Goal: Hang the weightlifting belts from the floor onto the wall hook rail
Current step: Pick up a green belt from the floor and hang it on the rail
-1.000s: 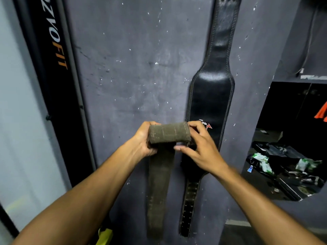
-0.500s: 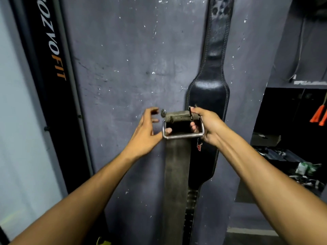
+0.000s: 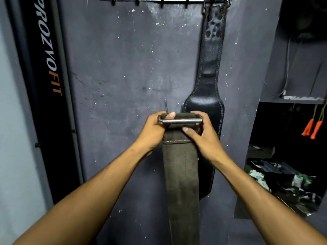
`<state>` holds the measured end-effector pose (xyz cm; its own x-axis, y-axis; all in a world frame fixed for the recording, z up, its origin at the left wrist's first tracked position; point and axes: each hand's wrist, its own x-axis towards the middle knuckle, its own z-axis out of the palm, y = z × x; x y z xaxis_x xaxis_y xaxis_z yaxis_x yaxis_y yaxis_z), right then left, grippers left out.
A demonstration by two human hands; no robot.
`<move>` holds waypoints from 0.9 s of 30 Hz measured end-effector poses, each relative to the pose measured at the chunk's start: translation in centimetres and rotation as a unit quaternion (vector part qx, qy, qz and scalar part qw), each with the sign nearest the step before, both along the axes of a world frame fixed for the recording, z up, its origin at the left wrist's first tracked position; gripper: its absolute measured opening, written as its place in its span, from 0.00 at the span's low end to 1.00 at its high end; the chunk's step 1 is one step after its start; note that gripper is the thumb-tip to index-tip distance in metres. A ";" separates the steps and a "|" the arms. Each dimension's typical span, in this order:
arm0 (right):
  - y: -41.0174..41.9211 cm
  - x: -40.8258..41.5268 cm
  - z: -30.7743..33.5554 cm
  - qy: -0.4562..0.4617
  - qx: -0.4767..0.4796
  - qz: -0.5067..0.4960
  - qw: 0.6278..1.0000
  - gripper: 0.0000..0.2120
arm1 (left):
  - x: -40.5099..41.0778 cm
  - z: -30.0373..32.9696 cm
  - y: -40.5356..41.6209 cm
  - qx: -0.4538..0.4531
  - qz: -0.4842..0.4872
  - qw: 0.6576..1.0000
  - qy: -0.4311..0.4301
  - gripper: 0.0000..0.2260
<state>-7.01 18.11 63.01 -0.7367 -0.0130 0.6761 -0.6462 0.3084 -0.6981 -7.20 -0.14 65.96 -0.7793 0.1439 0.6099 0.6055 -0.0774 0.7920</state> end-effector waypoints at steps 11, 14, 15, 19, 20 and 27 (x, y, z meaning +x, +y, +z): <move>0.1 -2.5 4.0 -0.249 0.004 -0.057 0.967 0.16 | 0.1 -0.8 -0.6 -0.128 -0.026 0.991 -0.002 0.10; -1.4 -2.8 3.0 -0.246 -0.043 -0.034 0.968 0.12 | -1.0 -1.1 -0.4 -0.054 0.061 0.997 0.017 0.20; -2.0 -2.3 3.0 -0.239 -0.074 -0.012 0.968 0.11 | -1.5 -1.2 -0.4 -0.023 0.092 0.995 0.010 0.22; -3.9 -0.2 1.3 -0.141 -0.134 0.011 0.981 0.12 | -2.8 -1.3 -0.5 0.126 0.106 0.984 -0.067 0.25; -4.2 0.4 0.4 -0.112 -0.131 -0.008 0.985 0.15 | -3.1 -1.4 -0.6 0.135 0.109 0.982 -0.072 0.25; -6.0 1.3 -2.5 -0.046 -0.139 -0.022 0.989 0.07 | -2.7 -0.1 -0.1 0.169 0.045 0.982 -0.077 0.21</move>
<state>-5.67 12.10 60.52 -0.7910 0.1968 0.5793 -0.5665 0.1220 -0.8150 -9.92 -0.28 65.89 -0.8666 -0.1201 0.4844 0.4967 -0.3023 0.8136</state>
